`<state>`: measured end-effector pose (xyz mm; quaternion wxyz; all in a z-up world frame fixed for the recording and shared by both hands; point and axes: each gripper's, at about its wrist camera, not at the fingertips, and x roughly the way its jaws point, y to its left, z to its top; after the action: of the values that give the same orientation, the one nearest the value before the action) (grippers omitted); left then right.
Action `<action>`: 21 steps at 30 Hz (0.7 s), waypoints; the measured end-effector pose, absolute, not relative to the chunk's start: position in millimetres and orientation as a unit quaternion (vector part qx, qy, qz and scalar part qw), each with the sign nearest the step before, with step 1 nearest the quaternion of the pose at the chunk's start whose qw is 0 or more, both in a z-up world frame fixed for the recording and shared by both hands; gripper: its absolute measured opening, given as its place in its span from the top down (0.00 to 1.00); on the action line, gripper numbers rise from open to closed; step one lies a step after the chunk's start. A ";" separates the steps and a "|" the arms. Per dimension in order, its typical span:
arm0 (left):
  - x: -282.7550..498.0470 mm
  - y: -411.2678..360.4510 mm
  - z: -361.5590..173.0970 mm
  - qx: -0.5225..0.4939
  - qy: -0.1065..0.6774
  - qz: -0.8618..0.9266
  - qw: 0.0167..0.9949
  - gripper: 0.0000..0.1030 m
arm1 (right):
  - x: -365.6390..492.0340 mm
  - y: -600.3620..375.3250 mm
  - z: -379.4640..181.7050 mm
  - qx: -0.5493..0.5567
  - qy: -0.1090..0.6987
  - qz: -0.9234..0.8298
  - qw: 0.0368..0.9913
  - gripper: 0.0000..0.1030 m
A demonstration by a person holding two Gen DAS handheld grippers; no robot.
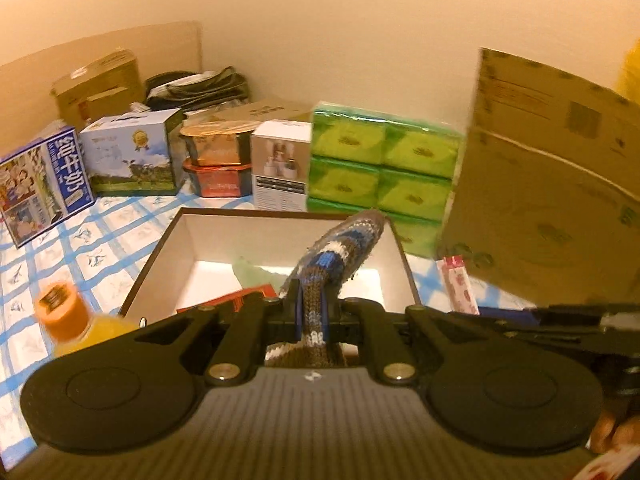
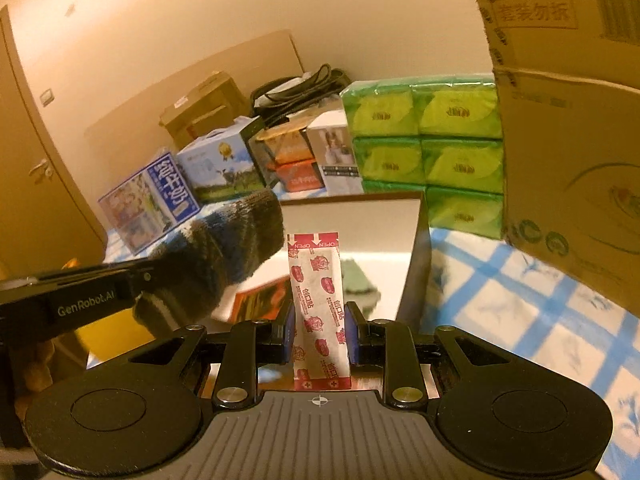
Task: Organize soft objects
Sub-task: 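Carry the striped mitten into the white box with the left tool and release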
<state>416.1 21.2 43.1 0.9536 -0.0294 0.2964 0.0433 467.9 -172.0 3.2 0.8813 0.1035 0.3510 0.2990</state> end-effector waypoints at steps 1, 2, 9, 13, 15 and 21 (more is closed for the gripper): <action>424.6 21.5 41.8 -0.034 0.297 0.053 0.953 0.92 | 474.8 -169.5 1.2 0.104 0.353 0.297 0.881 0.75; 432.6 22.1 40.2 -0.037 0.298 0.061 0.952 0.92 | 483.3 -166.9 -1.4 0.106 0.356 0.296 0.880 0.75; 482.0 26.7 19.7 -0.062 0.310 0.109 0.942 0.92 | 530.8 -153.1 -27.1 0.107 0.376 0.287 0.875 0.75; 504.4 27.7 7.3 -0.073 0.313 0.123 0.939 0.91 | 550.8 -150.3 -42.0 0.113 0.387 0.280 0.871 0.75; 513.7 28.2 0.8 -0.079 0.311 0.129 0.938 0.91 | 559.1 -149.6 -49.5 0.113 0.391 0.276 0.871 0.75; 530.1 36.4 -23.2 -0.088 0.308 0.147 0.936 0.78 | 569.8 -145.9 -62.0 0.118 0.396 0.276 0.868 0.75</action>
<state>530.1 36.4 -23.2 0.9357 -0.0877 0.3084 0.1469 569.8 -145.9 -62.0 0.8677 0.1184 0.3957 0.2765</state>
